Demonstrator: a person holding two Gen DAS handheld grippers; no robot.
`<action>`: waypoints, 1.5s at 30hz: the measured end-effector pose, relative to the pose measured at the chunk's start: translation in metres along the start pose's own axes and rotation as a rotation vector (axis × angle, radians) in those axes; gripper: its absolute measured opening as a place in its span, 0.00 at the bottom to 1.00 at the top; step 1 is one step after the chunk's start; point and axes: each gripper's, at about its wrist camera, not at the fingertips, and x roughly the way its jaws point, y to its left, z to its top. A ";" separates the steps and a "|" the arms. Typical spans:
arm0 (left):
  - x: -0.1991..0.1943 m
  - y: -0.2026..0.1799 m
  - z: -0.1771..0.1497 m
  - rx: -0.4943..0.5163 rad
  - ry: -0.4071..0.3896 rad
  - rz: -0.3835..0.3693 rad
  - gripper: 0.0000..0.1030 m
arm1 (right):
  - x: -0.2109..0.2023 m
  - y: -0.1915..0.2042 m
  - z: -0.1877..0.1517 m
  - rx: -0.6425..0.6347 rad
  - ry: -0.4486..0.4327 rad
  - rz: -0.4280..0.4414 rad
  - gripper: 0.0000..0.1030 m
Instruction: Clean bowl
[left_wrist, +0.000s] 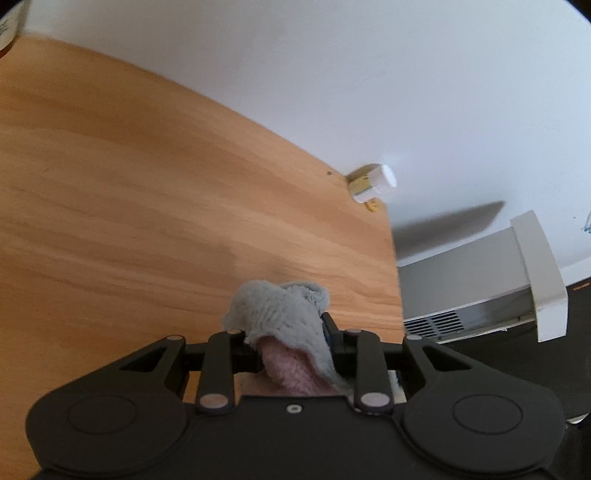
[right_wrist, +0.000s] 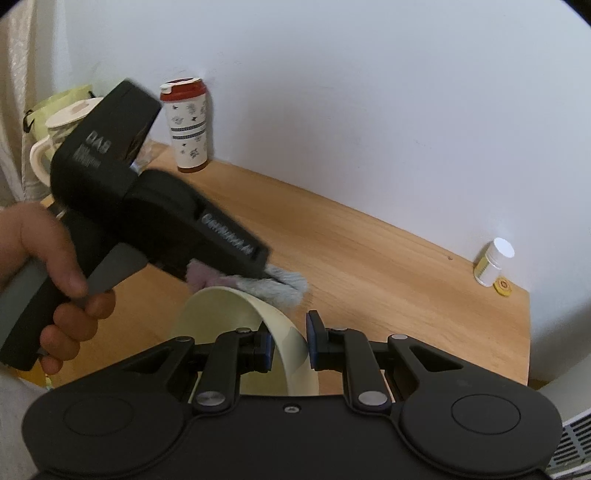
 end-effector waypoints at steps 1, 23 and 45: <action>0.002 -0.002 0.000 -0.008 0.007 -0.008 0.26 | 0.000 0.002 0.000 -0.011 0.000 -0.001 0.19; 0.003 0.038 -0.014 -0.059 0.051 0.113 0.27 | 0.000 -0.003 -0.002 0.026 0.020 -0.012 0.17; -0.007 0.038 0.000 -0.110 0.005 0.064 0.27 | 0.030 -0.036 -0.038 0.329 0.066 0.073 0.15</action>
